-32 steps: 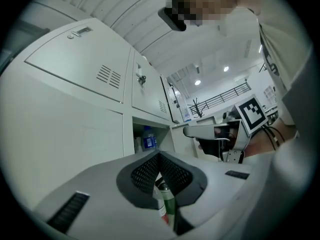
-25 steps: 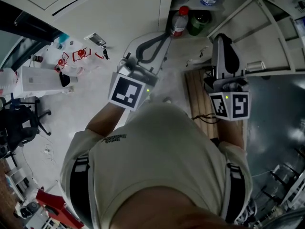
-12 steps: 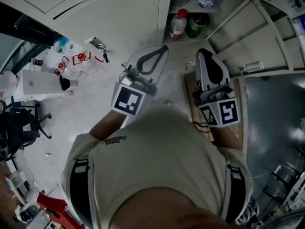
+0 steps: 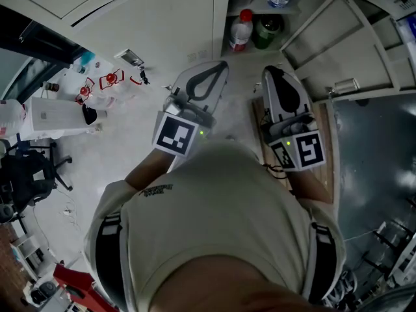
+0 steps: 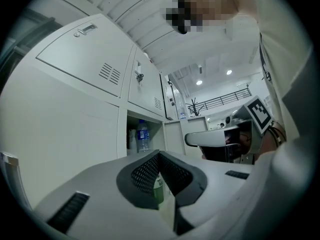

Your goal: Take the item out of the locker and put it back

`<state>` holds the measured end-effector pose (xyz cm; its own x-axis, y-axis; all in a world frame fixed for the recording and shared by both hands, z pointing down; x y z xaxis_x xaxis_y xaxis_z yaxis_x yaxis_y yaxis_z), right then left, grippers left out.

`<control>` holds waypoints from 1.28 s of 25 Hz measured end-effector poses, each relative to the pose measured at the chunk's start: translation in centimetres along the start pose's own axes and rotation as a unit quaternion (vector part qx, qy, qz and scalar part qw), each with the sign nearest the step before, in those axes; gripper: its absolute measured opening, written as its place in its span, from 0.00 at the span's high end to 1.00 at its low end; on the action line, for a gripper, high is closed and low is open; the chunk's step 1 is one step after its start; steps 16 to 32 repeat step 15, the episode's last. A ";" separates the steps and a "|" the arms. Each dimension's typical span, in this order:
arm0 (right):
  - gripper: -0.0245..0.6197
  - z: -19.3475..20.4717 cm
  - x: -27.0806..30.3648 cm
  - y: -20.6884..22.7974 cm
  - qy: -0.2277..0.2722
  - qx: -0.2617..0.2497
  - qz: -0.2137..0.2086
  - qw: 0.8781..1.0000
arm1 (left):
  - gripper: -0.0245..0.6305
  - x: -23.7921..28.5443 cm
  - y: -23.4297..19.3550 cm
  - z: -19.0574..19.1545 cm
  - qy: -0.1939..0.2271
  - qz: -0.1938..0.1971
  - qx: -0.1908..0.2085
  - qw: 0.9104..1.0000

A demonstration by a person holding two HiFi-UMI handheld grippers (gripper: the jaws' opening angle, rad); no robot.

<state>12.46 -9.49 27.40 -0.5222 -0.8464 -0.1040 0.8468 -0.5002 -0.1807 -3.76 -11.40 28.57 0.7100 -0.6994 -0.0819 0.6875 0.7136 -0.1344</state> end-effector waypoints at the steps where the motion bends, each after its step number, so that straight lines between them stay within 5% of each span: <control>1: 0.96 0.0 0.0 0.0 0.000 -0.001 0.000 1.000 | 0.94 0.0 0.0 0.0 -0.001 0.000 0.000 1.000; 32: 0.96 0.2 0.4 -0.5 -0.008 -0.007 -0.007 1.000 | 0.94 0.0 -0.4 0.3 -0.004 -0.002 0.001 1.000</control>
Point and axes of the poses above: the fingertips, and each gripper's own axes: x forward along the fingers, y to its right, z out of its underside, the point moved 7 cm from there along -x, backward along the fingers, and after that the axes turned 14 degrees about -x, right-handed, at the moved point
